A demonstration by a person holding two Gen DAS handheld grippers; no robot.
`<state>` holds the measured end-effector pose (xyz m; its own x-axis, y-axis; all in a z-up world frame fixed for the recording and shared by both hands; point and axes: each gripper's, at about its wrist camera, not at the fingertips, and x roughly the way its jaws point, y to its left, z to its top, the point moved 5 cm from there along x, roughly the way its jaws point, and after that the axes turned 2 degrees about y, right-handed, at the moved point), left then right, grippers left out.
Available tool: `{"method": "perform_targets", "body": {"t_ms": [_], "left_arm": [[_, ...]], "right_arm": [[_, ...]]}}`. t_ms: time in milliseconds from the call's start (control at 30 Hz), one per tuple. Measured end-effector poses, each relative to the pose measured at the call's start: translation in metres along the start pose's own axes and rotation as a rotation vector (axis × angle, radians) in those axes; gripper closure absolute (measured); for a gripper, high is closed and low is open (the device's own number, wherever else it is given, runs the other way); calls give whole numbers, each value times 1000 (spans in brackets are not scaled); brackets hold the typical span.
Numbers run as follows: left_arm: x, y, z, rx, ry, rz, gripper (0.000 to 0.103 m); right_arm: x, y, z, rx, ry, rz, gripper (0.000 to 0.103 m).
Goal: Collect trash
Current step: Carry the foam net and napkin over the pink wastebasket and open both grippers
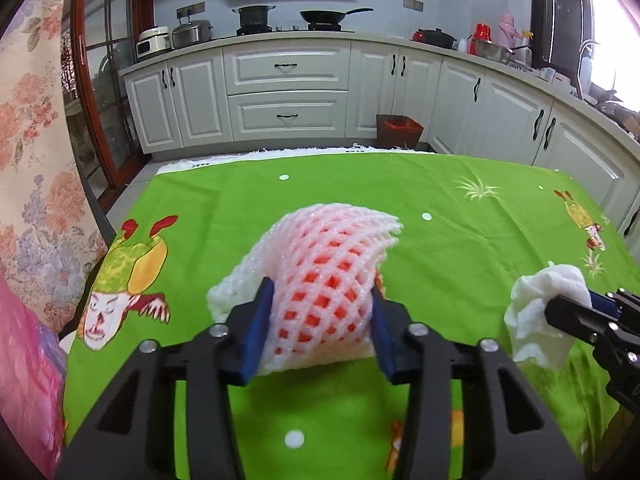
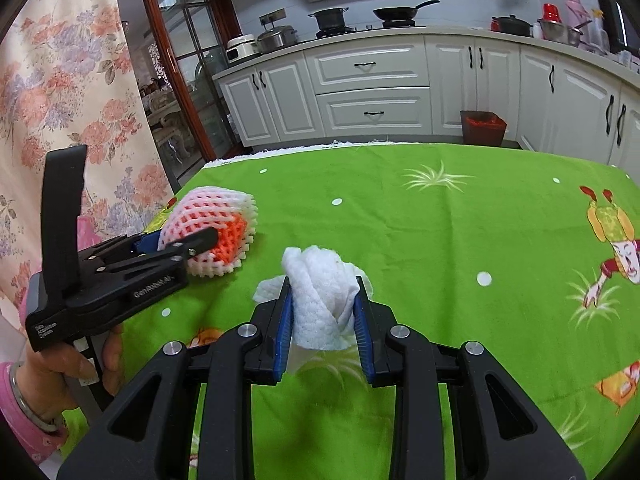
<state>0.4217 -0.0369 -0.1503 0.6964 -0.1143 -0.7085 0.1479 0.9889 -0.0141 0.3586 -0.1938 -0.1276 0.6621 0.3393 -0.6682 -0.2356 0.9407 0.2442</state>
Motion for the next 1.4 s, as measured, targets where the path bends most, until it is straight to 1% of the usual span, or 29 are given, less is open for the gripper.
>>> {"method": "perform_targets", "body": {"t_ms": [67, 233, 367, 633, 933, 1167, 1400], "left_arm": [[-10, -1, -5, -2, -10, 2, 64], [-40, -5, -22, -5, -38, 7, 64], [-64, -9, -39, -16, -52, 0, 64], [-109, -16, -76, 0, -71, 4, 64], [-150, -9, -108, -22, -90, 12, 64], [-181, 1, -123, -60, -116, 2, 64], [-210, 11, -127, -78, -154, 8, 63]], "right_arm": [[-5, 0, -4, -1, 0, 2, 75], [-20, 4, -16, -6, -3, 5, 75], [-35, 13, -27, -24, -8, 10, 75], [-58, 32, -51, -60, -12, 24, 75], [-75, 53, -61, -108, -22, 34, 75], [-86, 75, -70, -159, -29, 51, 75], [-92, 102, -75, -221, -34, 80, 75]]}}
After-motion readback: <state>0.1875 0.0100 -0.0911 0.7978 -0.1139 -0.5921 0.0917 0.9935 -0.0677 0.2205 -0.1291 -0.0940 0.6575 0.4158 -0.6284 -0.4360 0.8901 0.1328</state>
